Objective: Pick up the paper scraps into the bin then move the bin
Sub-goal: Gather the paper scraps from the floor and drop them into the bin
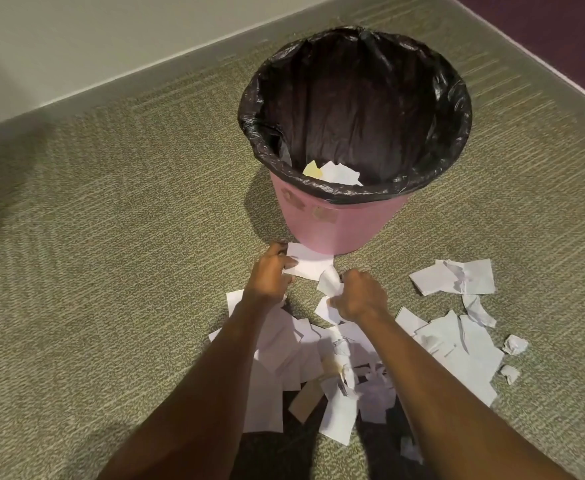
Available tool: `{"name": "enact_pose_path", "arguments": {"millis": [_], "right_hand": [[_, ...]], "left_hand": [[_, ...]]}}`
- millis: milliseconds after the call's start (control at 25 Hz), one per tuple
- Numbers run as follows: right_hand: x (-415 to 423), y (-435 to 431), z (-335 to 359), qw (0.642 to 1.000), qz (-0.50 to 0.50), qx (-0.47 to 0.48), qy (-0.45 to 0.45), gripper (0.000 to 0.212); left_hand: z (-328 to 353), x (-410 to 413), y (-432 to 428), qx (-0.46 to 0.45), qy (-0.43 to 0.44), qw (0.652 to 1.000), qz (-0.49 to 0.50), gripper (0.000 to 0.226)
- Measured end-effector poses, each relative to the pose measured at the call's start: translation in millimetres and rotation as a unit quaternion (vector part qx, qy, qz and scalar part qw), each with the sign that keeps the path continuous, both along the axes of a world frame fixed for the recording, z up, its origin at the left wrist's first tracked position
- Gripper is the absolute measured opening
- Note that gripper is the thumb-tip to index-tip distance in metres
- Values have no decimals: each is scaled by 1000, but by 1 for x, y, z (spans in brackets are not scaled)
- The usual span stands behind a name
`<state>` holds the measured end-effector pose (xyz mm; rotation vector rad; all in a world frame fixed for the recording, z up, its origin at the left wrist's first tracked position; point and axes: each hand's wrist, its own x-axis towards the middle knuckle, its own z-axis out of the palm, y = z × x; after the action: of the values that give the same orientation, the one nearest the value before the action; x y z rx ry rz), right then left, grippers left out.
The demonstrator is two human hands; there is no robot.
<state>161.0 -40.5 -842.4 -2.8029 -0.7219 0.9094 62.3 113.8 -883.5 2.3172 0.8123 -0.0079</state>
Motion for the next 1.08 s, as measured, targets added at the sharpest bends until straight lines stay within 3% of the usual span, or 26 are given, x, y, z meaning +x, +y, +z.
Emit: {"name": "enact_pose_path", "arguments": {"millis": [80, 240, 400, 480, 560, 720, 840, 920, 960, 1080], "right_hand": [[-1, 1, 4, 1000, 3, -5, 6, 35], [9, 0, 15, 999, -22, 8, 47, 36], [33, -9, 39, 987, -90, 44, 124, 45], [52, -17, 61, 979, -133, 55, 147, 28], [77, -25, 89, 971, -180, 59, 145, 28], [117, -48, 166, 964, -236, 96, 78, 21], [143, -64, 226, 948, -275, 163, 13, 42], [148, -65, 259, 924, -301, 235, -8, 69], [142, -63, 276, 912, -299, 281, -22, 72], [115, -47, 310, 874, -259, 409, -32, 40]], "left_hand": [[-2, -1, -3, 36, -9, 999, 6, 19], [3, 4, -9, 79, -25, 996, -19, 20], [26, 8, -13, -22, 27, 999, 25, 16], [55, 13, -13, -100, 39, 994, 14, 9], [98, 15, -1, -150, 49, 987, -2, 4], [196, -13, 40, -84, 49, 995, 7, 7], [273, -35, 58, 10, -29, 994, 109, 6], [317, -39, 63, 49, -116, 976, 176, 7], [335, -40, 64, 61, -151, 967, 194, 8], [363, -28, 56, 25, -237, 950, 201, 11]]}}
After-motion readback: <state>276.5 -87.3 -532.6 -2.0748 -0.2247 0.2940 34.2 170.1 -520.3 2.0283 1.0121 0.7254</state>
